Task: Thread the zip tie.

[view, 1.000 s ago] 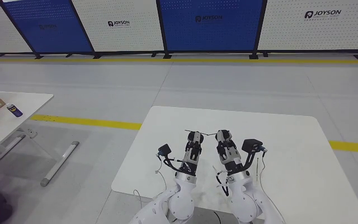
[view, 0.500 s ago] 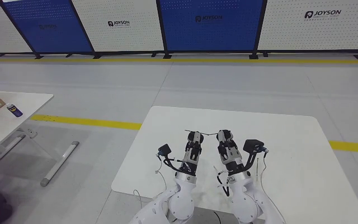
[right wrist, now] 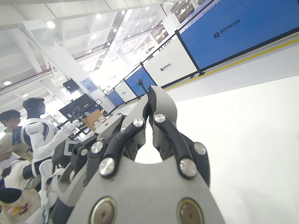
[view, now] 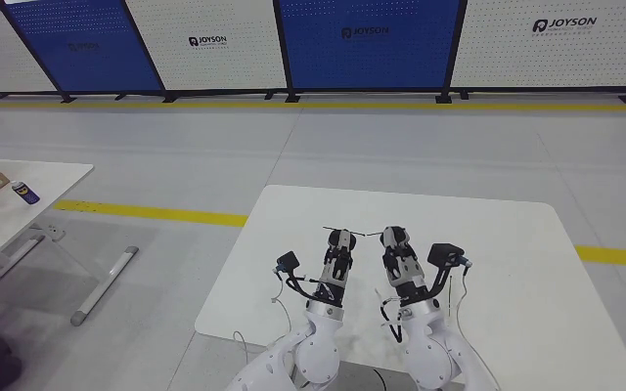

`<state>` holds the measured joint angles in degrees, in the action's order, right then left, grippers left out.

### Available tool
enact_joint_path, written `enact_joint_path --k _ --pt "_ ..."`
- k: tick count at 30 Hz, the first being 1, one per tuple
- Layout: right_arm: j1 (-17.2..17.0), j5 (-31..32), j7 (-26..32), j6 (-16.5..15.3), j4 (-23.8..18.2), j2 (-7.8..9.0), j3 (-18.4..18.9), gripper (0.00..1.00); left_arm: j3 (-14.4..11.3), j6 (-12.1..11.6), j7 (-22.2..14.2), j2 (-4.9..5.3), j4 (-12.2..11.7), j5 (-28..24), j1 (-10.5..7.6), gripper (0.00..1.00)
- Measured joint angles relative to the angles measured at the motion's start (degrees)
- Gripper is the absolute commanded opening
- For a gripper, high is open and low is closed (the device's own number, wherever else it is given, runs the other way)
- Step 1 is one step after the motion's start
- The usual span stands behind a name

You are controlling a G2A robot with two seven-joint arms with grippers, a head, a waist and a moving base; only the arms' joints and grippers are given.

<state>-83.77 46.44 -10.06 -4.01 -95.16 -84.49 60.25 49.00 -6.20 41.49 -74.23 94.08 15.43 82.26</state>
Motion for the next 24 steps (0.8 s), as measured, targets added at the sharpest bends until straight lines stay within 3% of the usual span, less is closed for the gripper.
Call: enact_joint_path --k 24 --pt "0.0 -0.9 -0.5 0.0 0.3 -0.26 -0.5 0.0 0.0 0.0 0.0 0.0 0.0 0.0 0.0 0.0"
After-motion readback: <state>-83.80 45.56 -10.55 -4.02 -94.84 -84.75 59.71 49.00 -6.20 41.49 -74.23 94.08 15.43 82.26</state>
